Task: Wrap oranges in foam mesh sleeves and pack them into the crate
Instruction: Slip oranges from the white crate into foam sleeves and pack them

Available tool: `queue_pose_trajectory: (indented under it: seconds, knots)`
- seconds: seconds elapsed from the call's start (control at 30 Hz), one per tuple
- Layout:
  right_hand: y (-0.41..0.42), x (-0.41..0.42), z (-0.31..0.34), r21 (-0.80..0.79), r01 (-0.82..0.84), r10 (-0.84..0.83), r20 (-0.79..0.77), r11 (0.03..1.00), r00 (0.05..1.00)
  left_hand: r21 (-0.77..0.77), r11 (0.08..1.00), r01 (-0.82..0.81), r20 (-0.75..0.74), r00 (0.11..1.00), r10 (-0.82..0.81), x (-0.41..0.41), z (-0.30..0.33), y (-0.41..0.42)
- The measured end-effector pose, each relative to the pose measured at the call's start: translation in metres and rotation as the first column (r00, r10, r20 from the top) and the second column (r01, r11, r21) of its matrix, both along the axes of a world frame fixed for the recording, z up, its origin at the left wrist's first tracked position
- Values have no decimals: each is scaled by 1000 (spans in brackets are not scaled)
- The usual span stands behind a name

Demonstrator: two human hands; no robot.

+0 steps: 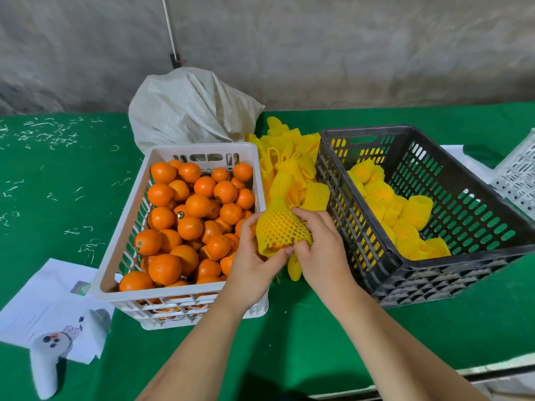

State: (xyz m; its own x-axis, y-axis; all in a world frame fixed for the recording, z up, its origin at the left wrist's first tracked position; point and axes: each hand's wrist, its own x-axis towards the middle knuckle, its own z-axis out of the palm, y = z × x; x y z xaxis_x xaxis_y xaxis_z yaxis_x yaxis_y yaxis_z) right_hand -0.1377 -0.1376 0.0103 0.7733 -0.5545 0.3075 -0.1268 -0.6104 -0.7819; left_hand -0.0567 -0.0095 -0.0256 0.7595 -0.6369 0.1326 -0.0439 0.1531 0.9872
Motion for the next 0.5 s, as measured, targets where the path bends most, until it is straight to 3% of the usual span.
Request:
queue_pose_trajectory:
  seconds: [0.27, 0.37, 0.5]
  knots:
    - [17, -4, -15, -77, -32, 40, 106, 997, 994, -34, 995, -96, -93, 991, 93, 3, -1, -1]
    - [18, -7, -14, 258, -70, 43, 109, 964, 993, -4, 994, -110, -66, 992, 109, 4, -4, -1]
    - [18, -6, -6, 625, -233, 181, 146, 745, 972, 39, 991, -127, 82, 989, 123, 0, -5, -5]
